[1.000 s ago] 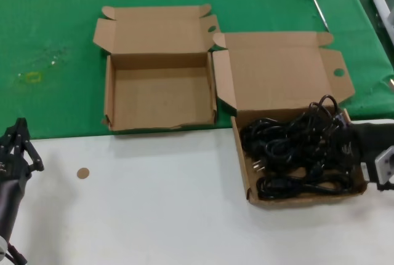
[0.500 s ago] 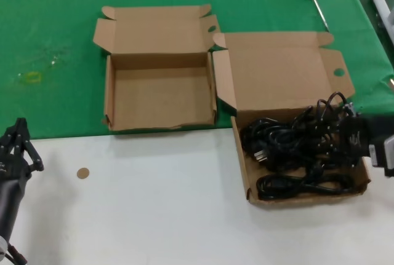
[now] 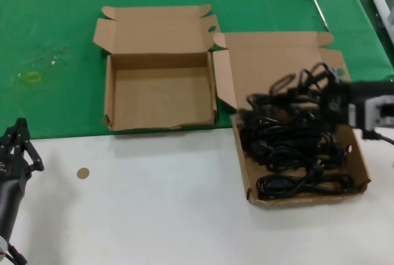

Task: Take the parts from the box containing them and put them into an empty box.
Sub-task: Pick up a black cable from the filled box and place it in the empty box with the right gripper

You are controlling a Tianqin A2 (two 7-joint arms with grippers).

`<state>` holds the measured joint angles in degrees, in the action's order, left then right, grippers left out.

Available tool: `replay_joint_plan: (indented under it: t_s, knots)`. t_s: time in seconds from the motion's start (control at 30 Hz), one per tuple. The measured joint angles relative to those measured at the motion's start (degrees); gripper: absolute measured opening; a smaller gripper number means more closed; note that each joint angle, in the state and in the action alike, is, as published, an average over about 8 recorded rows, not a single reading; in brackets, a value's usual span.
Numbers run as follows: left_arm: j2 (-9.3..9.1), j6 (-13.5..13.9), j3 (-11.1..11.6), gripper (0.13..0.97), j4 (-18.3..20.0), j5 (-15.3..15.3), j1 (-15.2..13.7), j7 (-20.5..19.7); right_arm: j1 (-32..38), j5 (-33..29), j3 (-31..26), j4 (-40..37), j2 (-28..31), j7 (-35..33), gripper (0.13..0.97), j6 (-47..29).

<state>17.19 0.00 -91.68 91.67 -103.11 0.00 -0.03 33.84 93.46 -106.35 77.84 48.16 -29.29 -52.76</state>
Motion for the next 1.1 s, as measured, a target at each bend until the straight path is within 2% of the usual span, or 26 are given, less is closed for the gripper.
replay_joint_plan:
  t_s: [0.5,1.1]
  knots:
    - [0.00,0.00,0.00,0.152,0.00,0.00,0.00,0.00,6.64,-5.44,-6.13,0.32,-11.16,7.30,0.212,4.39]
    - [0.00,0.00,0.00,0.152,0.00,0.00,0.00,0.00,12.60,-10.49,-12.16,-9.84,-25.20,8.76,0.211,10.25]
